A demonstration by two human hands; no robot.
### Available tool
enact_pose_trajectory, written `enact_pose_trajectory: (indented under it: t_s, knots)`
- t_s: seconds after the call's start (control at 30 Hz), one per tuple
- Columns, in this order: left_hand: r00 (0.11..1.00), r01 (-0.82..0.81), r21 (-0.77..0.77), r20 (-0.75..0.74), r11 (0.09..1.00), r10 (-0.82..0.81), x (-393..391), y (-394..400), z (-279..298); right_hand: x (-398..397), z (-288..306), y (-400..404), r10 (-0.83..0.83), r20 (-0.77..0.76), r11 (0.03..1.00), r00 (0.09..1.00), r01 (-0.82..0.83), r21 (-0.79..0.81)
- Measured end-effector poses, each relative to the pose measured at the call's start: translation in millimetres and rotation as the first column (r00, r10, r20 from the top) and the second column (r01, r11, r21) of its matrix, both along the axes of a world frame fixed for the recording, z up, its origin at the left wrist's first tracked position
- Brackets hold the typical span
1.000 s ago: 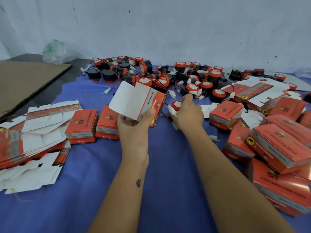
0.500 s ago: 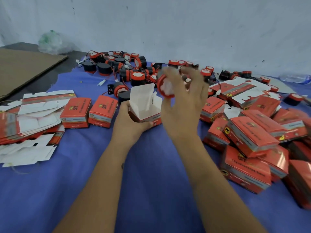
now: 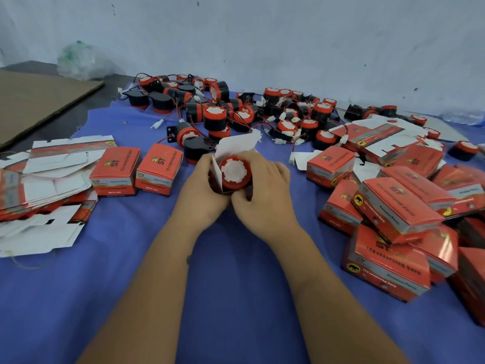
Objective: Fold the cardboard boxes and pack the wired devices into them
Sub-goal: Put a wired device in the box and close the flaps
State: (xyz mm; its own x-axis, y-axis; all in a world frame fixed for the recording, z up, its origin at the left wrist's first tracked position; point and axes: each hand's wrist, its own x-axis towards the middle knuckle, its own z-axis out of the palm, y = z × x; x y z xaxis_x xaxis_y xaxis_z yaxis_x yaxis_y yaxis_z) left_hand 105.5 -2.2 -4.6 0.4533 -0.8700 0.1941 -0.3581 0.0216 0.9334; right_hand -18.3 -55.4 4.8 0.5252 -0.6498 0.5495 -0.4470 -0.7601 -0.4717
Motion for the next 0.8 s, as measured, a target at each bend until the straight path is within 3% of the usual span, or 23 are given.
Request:
enact_pose_trajectory:
  t_s: [0.13, 0.23, 0.33, 0.4, 0.47, 0.57, 0.63, 0.67, 0.73, 0.8]
  knots:
    - [1.000, 0.013, 0.003, -0.022, 1.000, -0.013, 2.6, -0.2, -1.2, 3.4, -4.0, -0.9, 0.027, -0.089, 0.999, 0.996, -0.025, 0.021]
    - [1.000, -0.018, 0.002, -0.002, 1.000, 0.018, 3.8, -1.6, -2.8, 3.4, -6.9, -1.4, -0.014, -0.181, 0.998, 0.983, 0.002, -0.064]
    - [0.998, -0.069, -0.001, -0.013, 0.998, 0.069, 0.9, -3.2, -4.6, 1.4, -6.7, 1.5, -0.144, -0.011, 0.962, 0.990, 0.137, -0.237]
    - [0.991, -0.131, -0.005, -0.006, 0.991, 0.131, -1.9, -5.2, -5.4, 1.1, -3.7, 2.8, -0.224, 0.064, 0.970, 0.973, 0.229, -0.084]
    - [0.981, -0.192, -0.024, 0.021, 0.981, 0.192, -2.7, -7.1, -6.4, 1.9, -4.4, -0.9, -0.321, -0.074, 0.930, 0.944, 0.329, 0.162]
    - [0.981, -0.184, -0.049, 0.045, 0.982, 0.187, 1.5, -5.7, -7.6, -3.2, -7.3, -9.4, -0.412, -0.238, 0.849, 0.880, 0.465, 0.250]
    - [0.992, -0.115, -0.022, 0.043, 0.993, 0.116, 8.8, -1.7, -7.4, -4.1, -6.0, -13.5, -0.436, -0.101, 0.795, 0.894, 0.435, 0.422]
    - [0.997, -0.071, 0.002, 0.034, 0.997, 0.071, 12.9, 0.2, -6.8, -3.3, -4.6, -15.4, -0.444, 0.065, 0.762, 0.893, 0.339, 0.551]
    - [1.000, 0.006, 0.043, 0.014, 0.999, -0.006, 20.5, 3.2, -5.2, -3.5, 2.0, -17.4, -0.470, 0.417, 0.692, 0.778, 0.032, 0.721]
    - [0.999, 0.051, 0.075, -0.003, 0.996, -0.051, 26.9, 4.9, -3.1, -6.7, 11.4, -15.4, -0.493, 0.620, 0.669, 0.611, -0.189, 0.719]
